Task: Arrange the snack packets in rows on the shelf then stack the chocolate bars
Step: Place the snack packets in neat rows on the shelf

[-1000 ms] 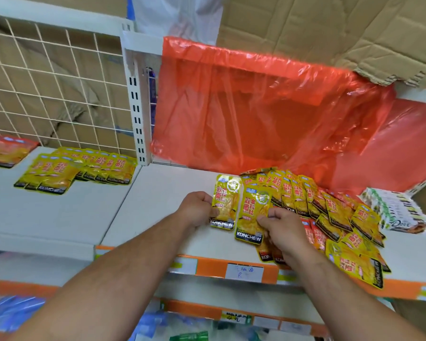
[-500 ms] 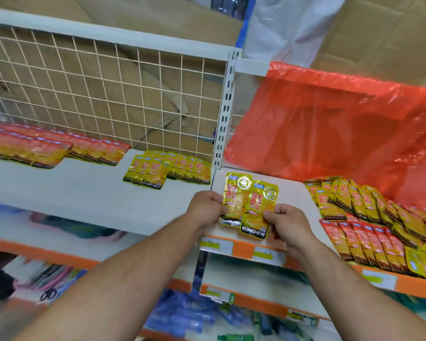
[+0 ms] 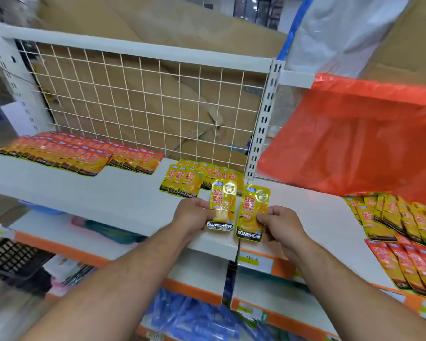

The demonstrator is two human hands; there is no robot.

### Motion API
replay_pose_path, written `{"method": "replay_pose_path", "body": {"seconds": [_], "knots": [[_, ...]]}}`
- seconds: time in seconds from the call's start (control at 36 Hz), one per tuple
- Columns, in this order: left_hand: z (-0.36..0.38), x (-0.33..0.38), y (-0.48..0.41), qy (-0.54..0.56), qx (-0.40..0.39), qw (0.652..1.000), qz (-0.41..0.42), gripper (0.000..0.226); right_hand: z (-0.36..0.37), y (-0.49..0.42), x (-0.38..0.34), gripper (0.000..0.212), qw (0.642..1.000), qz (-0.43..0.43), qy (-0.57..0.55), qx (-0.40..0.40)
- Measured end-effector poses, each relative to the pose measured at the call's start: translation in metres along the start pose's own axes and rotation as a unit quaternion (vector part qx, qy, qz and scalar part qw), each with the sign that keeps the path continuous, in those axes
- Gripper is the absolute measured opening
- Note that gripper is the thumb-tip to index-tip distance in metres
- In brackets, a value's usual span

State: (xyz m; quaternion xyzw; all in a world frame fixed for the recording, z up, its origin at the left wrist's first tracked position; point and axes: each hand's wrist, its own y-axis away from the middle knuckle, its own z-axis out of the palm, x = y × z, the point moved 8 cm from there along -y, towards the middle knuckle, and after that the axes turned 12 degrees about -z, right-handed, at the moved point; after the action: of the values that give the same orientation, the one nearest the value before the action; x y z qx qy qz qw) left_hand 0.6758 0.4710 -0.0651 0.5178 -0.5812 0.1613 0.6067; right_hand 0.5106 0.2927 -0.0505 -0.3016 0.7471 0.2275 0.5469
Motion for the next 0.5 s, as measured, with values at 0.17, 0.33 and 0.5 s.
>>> {"method": "replay_pose_path", "body": {"seconds": [0.17, 0.33, 0.5], "knots": [[-0.022, 0.006, -0.034, -0.01, 0.033, 0.999, -0.012, 0.018, 0.026, -0.036, 0.002, 0.028, 0.999, -0.009, 0.013, -0.034], [-0.038, 0.019, -0.066, -0.025, 0.075, 0.997, -0.021, 0.022, 0.049, -0.069, 0.004, 0.029, 0.999, -0.006, 0.006, -0.052], [-0.044, 0.025, -0.086, -0.054, 0.109, 0.992, -0.03, 0.02, 0.062, -0.091, 0.006, 0.043, 0.997, -0.017, 0.021, -0.066]]}}
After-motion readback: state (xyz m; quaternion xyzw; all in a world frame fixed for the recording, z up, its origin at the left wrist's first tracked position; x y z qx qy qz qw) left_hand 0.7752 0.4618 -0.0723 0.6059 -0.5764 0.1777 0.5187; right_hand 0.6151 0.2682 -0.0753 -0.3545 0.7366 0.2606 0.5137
